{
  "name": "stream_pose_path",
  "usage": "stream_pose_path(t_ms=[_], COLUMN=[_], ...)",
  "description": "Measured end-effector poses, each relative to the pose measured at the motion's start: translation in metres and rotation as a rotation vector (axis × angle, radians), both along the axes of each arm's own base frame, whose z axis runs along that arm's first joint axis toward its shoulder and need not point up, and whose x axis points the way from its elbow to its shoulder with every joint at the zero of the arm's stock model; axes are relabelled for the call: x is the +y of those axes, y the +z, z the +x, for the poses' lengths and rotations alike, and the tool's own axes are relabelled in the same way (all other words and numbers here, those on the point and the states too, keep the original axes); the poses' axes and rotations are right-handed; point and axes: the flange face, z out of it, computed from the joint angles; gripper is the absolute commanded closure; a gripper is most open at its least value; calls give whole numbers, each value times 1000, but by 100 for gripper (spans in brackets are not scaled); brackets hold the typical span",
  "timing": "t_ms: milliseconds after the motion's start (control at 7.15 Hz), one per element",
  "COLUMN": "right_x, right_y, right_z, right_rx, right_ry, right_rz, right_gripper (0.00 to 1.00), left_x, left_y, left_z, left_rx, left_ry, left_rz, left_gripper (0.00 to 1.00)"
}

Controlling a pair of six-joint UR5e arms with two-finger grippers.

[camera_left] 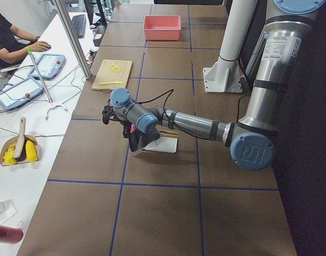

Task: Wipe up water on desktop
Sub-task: 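Lower the left gripper onto the pink-and-grey cloth and grasp it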

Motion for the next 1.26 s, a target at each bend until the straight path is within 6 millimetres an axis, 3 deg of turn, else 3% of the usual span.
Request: stream_pose_path(t_ms=[140, 1259], right_x=[0, 1], right_y=[-1, -1], right_z=[0, -2], right_rx=[-7, -38], right_ry=[0, 1], right_rz=[1, -1], right_gripper=[0, 0], left_x=[-4, 2], left_y=[4, 4], left_z=[2, 7], left_rx=[0, 81], left_ry=[0, 57], left_rz=[-5, -41], left_gripper=[22, 24])
